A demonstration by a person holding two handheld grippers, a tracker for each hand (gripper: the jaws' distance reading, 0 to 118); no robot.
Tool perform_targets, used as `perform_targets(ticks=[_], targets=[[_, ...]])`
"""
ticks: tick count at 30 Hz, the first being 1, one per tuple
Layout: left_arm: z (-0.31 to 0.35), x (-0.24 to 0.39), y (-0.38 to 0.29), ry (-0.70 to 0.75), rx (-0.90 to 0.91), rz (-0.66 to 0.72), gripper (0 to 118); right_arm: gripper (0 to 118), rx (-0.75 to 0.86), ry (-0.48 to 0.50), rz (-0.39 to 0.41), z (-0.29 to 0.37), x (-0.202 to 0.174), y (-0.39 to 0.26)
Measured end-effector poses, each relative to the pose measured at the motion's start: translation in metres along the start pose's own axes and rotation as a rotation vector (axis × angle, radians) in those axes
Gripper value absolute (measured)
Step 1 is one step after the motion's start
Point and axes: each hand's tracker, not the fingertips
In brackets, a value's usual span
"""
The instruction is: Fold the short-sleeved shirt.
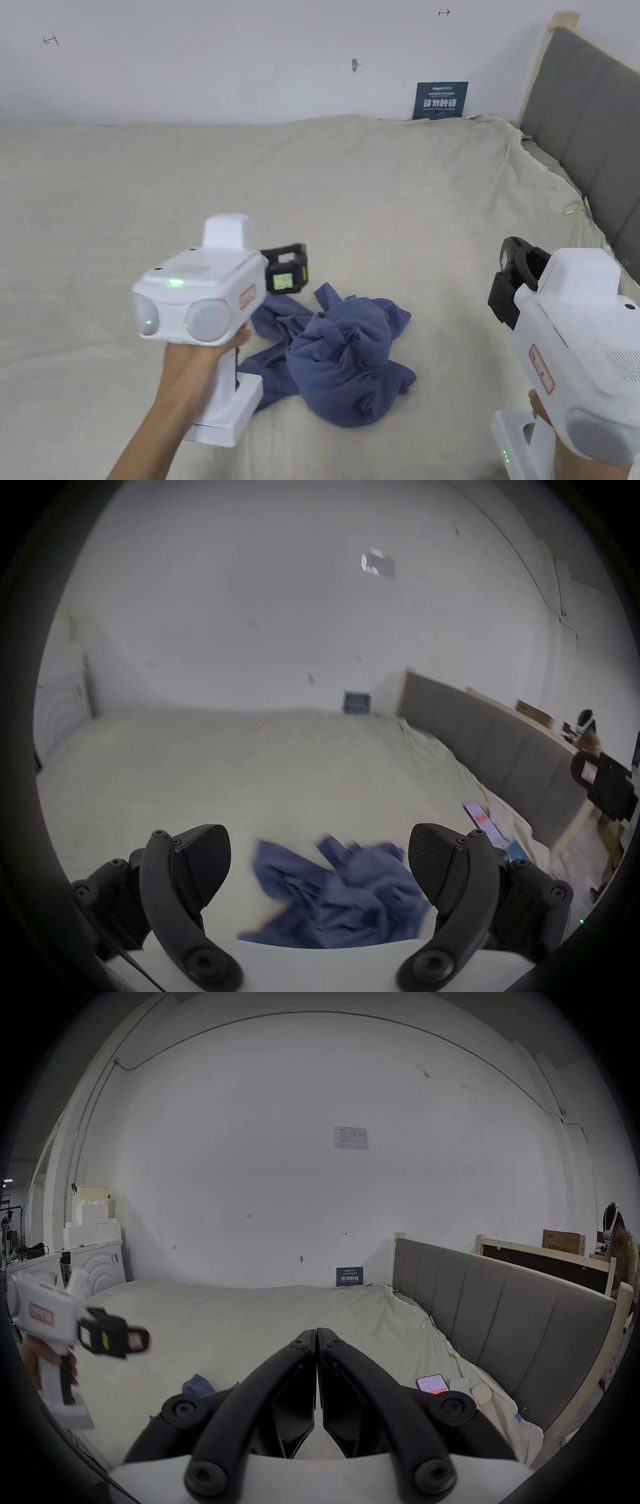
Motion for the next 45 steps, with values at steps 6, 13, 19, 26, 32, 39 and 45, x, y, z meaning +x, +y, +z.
perform_targets(ticks=[6,13,19,26,32,39,45], targets=[[0.036,-0.033,0.004,0.194,0.213,-0.045,105,0,0.026,0.002,-0.005,-0.002,-0.002,0.005],[0.055,-0.054,-0.010,0.239,0.295,-0.078,47,0,0.040,0.007,-0.002,-0.005,-0.008,0.008],[0.057,-0.062,-0.019,0.217,0.287,-0.056,0,0,0.043,0.012,0.005,-0.005,-0.014,0.008],[0.057,-0.057,-0.019,0.204,0.281,-0.075,0,0,0.034,0.021,0.004,-0.006,-0.017,0.005],[0.050,-0.058,-0.017,0.178,0.212,-0.068,0,0,0.034,0.029,0.004,-0.005,-0.020,0.005],[0.010,-0.064,-0.036,0.113,-0.119,0.031,0,0,0.023,0.032,0.000,-0.006,-0.021,0.001],[-0.024,-0.069,-0.089,0.080,-0.361,0.142,0,0,0.004,0.038,0.001,-0.008,-0.021,-0.005]])
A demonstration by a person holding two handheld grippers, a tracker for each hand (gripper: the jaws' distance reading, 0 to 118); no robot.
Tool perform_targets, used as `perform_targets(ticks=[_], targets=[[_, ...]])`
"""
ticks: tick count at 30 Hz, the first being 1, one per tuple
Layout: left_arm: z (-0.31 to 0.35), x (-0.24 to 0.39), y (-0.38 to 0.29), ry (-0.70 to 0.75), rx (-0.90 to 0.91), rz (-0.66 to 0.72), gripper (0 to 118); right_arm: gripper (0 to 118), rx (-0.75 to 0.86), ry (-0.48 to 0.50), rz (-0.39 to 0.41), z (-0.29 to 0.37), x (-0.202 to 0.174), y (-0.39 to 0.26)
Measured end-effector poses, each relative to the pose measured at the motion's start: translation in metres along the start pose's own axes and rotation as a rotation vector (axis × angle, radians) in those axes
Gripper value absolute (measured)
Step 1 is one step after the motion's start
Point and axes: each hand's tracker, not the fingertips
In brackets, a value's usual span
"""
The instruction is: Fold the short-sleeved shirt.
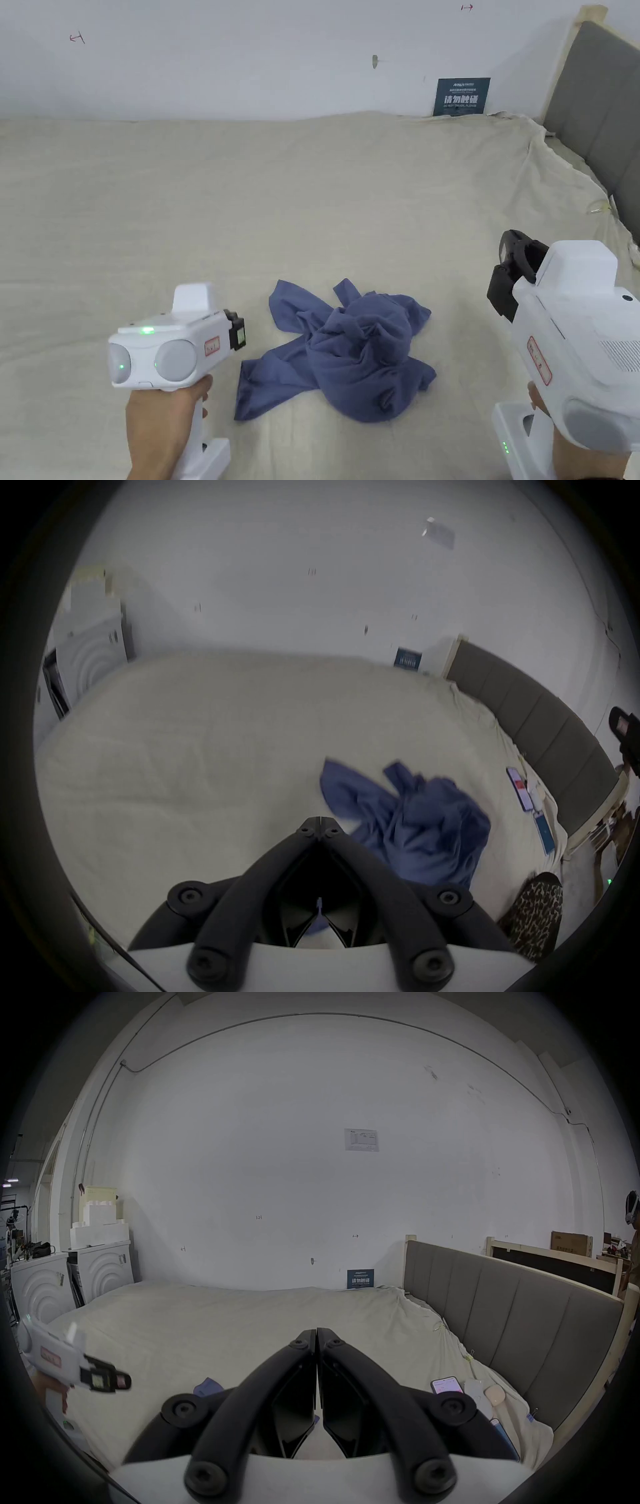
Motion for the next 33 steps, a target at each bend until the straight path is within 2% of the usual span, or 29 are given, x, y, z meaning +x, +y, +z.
perform_targets(ticks=[8,10,11,12,13,15,16,19,22,23,24,25,26,28,29,33], targets=[[-0.047,0.000,-0.051,0.018,-0.207,0.029,0,0,-0.031,-0.002,-0.002,-0.006,0.003,-0.009],[-0.054,0.001,-0.056,0.035,-0.262,0.037,16,0,-0.039,-0.004,-0.002,-0.008,0.004,-0.012],[-0.057,0.003,-0.059,0.040,-0.260,0.038,31,0,-0.044,-0.004,-0.004,-0.009,0.005,-0.013],[-0.061,0.003,-0.060,0.051,-0.273,0.042,55,0,-0.048,-0.004,-0.006,-0.009,0.005,-0.014],[-0.064,0.004,-0.062,0.063,-0.288,0.044,71,0,-0.050,-0.003,-0.007,-0.010,0.006,-0.015],[-0.067,0.006,-0.064,0.082,-0.292,0.041,85,0,-0.056,-0.002,-0.006,-0.011,0.006,-0.016],[-0.069,0.008,-0.064,0.090,-0.303,0.034,85,0,-0.058,-0.002,-0.006,-0.012,0.006,-0.016],[-0.078,0.009,-0.065,0.100,-0.341,0.023,84,0,-0.064,-0.003,-0.007,-0.014,0.007,-0.018],[-0.081,0.012,-0.066,0.132,-0.353,0.003,71,0,-0.071,-0.006,-0.014,-0.016,0.008,-0.020],[-0.082,0.012,-0.066,0.129,-0.356,-0.011,61,0,-0.074,-0.006,-0.015,-0.017,0.009,-0.021],[-0.079,0.013,-0.066,0.133,-0.344,-0.034,36,0,-0.077,-0.006,-0.016,-0.019,0.009,-0.022],[-0.077,0.014,-0.065,0.122,-0.321,-0.053,18,0,-0.080,-0.005,-0.015,-0.020,0.009,-0.023],[-0.076,0.014,-0.064,0.086,-0.315,-0.052,10,0,-0.085,-0.004,-0.014,-0.022,0.009,-0.024],[-0.074,0.015,-0.062,0.036,-0.326,-0.017,8,0,-0.097,-0.001,-0.014,-0.027,0.009,-0.026],[-0.075,0.015,-0.062,0.056,-0.321,-0.030,8,0,-0.104,0.001,-0.015,-0.030,0.009,-0.028],[-0.059,0.009,-0.056,0.004,-0.230,-0.005,3,0,-0.189,0.015,-0.018,-0.055,0.012,-0.034]])
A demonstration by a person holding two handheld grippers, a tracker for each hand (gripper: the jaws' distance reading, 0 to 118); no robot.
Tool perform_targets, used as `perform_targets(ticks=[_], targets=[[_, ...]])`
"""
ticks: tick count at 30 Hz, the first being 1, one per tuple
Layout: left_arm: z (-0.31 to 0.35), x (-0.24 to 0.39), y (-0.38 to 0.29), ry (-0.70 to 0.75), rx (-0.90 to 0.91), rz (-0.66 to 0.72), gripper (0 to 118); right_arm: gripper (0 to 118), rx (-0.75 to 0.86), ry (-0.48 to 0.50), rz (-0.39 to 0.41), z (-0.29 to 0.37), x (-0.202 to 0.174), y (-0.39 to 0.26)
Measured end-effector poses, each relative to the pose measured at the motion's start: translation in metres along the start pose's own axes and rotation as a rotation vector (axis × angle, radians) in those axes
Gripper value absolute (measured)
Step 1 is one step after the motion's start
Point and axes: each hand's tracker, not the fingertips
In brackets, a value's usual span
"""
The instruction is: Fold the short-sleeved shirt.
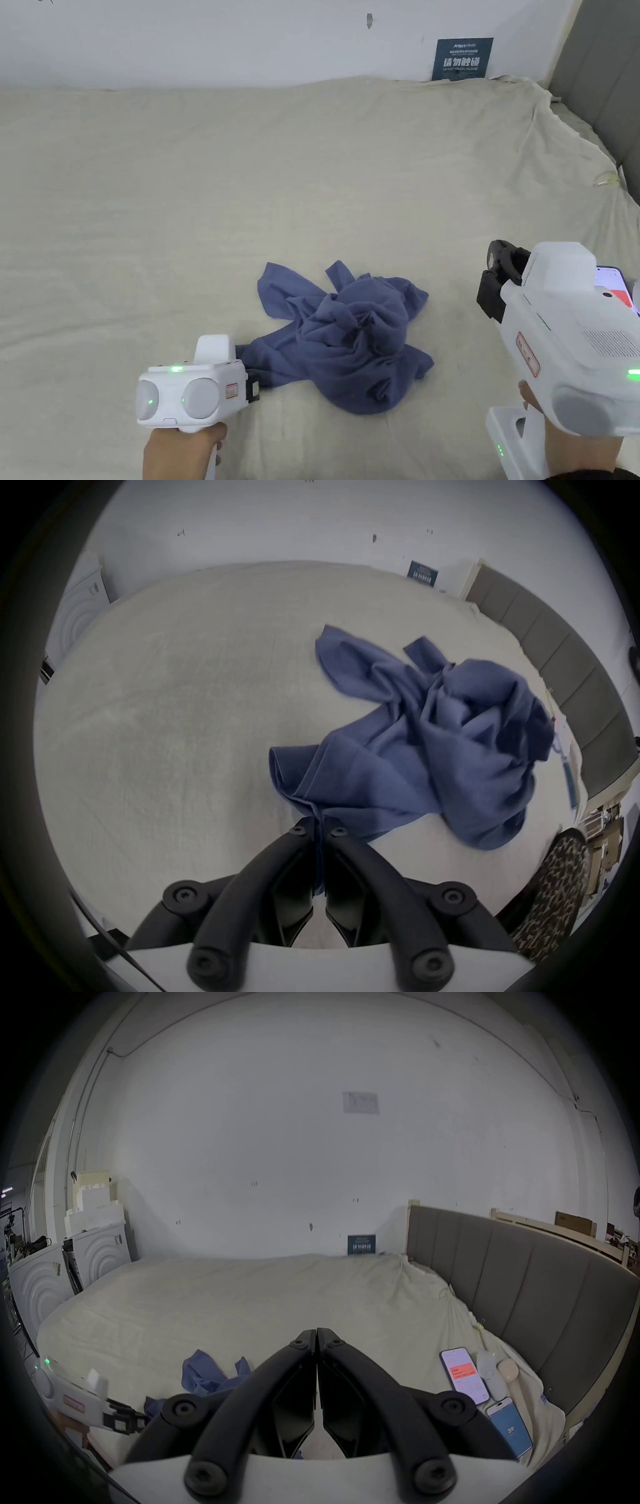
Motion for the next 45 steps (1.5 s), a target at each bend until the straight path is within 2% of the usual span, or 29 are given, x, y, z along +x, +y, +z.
perform_targets(ticks=[10,12,13,14,15,16,17,22,26,27,31,32,33,36,39,45], targets=[[0.033,-0.014,0.020,-0.095,0.100,0.064,2,0,-0.322,0.048,-0.003,-0.130,0.010,-0.017],[0.032,-0.014,0.022,-0.098,0.098,0.054,2,5,-0.397,0.058,0.011,-0.157,0.008,-0.025],[0.031,-0.014,0.022,-0.099,0.096,0.050,2,16,-0.424,0.057,0.015,-0.169,0.007,-0.029],[0.030,-0.014,0.023,-0.101,0.093,0.046,2,34,-0.456,0.058,0.013,-0.181,0.006,-0.033],[0.029,-0.014,0.024,-0.104,0.091,0.044,2,64,-0.471,0.052,0.005,-0.192,0.005,-0.038],[0.028,-0.015,0.024,-0.106,0.089,0.043,2,77,-0.497,0.050,-0.001,-0.202,0.005,-0.044],[0.026,-0.017,0.024,-0.115,0.083,0.039,2,82,-0.525,0.053,-0.017,-0.212,0.004,-0.050],[0.024,-0.023,0.024,-0.126,0.071,0.036,2,82,-0.630,0.041,-0.040,-0.241,-0.008,-0.068],[0.022,-0.026,0.023,-0.133,0.067,0.049,2,78,-0.661,0.050,-0.024,-0.247,-0.021,-0.079],[0.022,-0.026,0.022,-0.134,0.064,0.051,2,73,-0.664,0.055,-0.022,-0.248,-0.024,-0.082],[0.020,-0.027,0.020,-0.129,0.056,0.050,2,44,-0.671,0.071,-0.027,-0.237,-0.036,-0.084],[0.020,-0.027,0.019,-0.130,0.057,0.054,2,34,-0.667,0.080,-0.031,-0.233,-0.034,-0.081],[0.021,-0.027,0.019,-0.132,0.059,0.060,2,3,-0.661,0.093,-0.024,-0.230,-0.036,-0.079],[0.024,-0.030,0.019,-0.150,0.067,0.087,2,4,-0.621,0.106,0.013,-0.216,-0.035,-0.068],[0.029,-0.033,0.021,-0.164,0.080,0.114,2,3,-0.557,0.103,-0.002,-0.194,-0.031,-0.047],[0.048,-0.041,0.038,-0.189,0.140,0.156,2,3,-0.379,0.146,-0.017,-0.150,0.000,0.014]])
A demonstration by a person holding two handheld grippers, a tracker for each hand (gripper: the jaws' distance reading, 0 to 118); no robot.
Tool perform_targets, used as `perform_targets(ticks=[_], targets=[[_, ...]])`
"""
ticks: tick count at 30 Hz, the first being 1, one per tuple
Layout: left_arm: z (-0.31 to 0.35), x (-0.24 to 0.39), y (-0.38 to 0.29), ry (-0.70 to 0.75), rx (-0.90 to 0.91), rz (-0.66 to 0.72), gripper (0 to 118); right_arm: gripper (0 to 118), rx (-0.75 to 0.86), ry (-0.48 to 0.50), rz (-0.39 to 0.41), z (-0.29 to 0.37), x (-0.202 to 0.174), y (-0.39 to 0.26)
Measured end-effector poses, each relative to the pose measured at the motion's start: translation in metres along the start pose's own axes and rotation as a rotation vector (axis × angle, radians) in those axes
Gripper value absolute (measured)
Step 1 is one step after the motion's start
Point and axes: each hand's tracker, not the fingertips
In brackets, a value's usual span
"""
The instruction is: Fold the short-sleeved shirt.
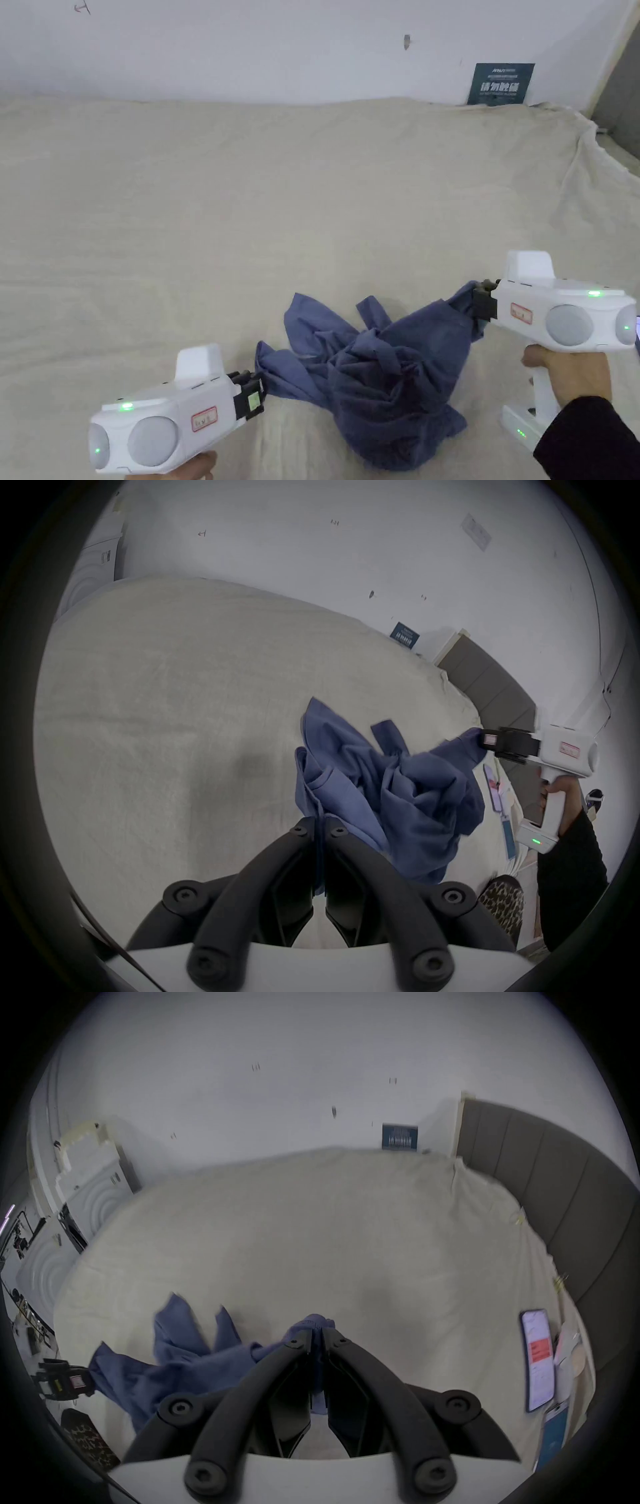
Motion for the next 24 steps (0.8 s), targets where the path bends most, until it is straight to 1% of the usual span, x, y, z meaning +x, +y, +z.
perform_targets(ticks=[4,8,11,17,22,24], targets=[[0.018,-0.004,0.031,-0.009,0.072,0.014,2,3,0.110,0.005,-0.001,0.046,0.011,0.031],[0.042,-0.008,0.075,0.048,0.171,-0.045,2,3,0.206,0.006,-0.010,0.086,0.021,0.064],[0.060,-0.016,0.116,0.096,0.243,-0.068,2,3,0.267,-0.012,0.005,0.106,0.025,0.090],[0.099,-0.014,0.201,0.198,0.372,-0.126,2,3,0.365,-0.064,0.006,0.127,0.035,0.144],[0.115,0.002,0.261,0.294,0.455,-0.213,2,3,0.417,-0.104,0.004,0.126,0.036,0.189],[0.119,0.007,0.279,0.303,0.469,-0.214,2,3,0.444,-0.153,0.019,0.122,0.031,0.203]])
